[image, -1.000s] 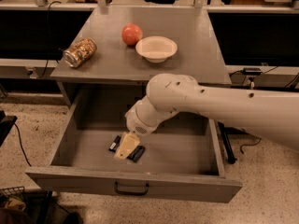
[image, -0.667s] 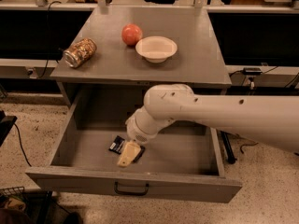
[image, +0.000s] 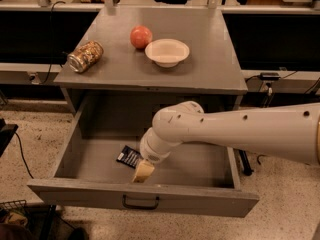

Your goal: Pick rxbar blueberry from top drawer and place on counter

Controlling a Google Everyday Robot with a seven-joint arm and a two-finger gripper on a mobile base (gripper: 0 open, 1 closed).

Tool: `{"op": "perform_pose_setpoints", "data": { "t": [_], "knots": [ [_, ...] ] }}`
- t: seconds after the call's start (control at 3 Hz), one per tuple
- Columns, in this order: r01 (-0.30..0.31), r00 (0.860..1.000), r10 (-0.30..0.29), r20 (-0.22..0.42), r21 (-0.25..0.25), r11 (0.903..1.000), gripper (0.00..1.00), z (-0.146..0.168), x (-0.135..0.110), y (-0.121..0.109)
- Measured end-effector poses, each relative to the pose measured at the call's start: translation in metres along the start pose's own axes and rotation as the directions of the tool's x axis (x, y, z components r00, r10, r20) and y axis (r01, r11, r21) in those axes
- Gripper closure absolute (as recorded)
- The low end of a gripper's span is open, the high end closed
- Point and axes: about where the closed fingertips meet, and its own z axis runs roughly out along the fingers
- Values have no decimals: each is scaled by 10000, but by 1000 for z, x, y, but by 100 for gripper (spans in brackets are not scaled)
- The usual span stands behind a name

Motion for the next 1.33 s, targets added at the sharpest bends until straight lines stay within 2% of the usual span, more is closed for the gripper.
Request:
{"op": "perform_pose_setpoints", "data": {
  "t": [0.33, 0.67, 1.33],
  "knots": [
    [-110, 9998, 108, -189, -90, 9999, 35, 12, 7, 0],
    [-306, 9994, 301, -148, -344, 9989, 59, 20, 11, 1],
    [-306, 9994, 301, -148, -344, 9989, 92, 15, 9, 0]
  ]
}}
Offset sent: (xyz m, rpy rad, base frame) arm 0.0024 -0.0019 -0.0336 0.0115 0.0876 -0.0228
